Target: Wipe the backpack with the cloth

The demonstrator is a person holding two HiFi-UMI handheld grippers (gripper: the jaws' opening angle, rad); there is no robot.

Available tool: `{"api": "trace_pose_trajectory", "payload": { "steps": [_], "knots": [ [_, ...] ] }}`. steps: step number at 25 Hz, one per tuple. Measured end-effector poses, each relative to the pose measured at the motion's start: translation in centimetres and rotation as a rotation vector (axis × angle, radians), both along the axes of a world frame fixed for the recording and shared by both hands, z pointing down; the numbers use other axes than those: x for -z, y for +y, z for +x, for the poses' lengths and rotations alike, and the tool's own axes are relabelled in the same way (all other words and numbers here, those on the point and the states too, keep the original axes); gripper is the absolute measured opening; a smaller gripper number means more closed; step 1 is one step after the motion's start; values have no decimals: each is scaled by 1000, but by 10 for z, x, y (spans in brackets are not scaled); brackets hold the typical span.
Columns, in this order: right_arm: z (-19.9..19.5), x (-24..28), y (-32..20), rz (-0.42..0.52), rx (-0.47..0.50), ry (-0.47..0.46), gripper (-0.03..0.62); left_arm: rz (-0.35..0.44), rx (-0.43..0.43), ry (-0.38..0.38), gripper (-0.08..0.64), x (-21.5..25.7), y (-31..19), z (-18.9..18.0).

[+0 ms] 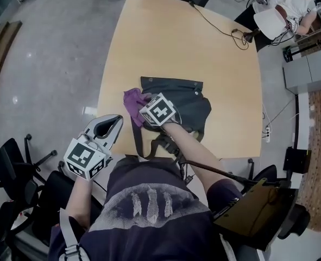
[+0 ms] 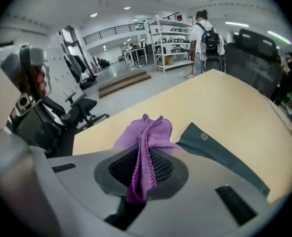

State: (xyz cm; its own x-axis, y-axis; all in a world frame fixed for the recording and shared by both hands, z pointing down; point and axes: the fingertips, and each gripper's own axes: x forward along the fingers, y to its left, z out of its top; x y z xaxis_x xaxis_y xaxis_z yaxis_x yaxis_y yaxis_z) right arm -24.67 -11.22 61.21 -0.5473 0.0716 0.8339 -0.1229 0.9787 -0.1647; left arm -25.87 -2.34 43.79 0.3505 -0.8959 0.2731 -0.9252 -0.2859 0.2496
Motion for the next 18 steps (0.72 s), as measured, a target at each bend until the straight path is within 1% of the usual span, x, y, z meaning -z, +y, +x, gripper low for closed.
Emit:
{"api": "trace_pose_trajectory", "payload": {
  "steps": [1,4,7,11,18],
  "knots": [
    [1,-4,-2,32,20,21,29,1,5,1,6,1,-2,0],
    [8,-11,-11,74,55,60,29,5,14,1,6,3,-7,5],
    [20,-15,-21,78,70,81,29,-3,18,5,6,3,-11,12],
    [26,-12,-27,100,115,80,29,-18,20,-3,6,1,-19,18],
    [48,-10,-42,89,90,69,29,-26,10,-15,6,3,-29,30]
  ]
}}
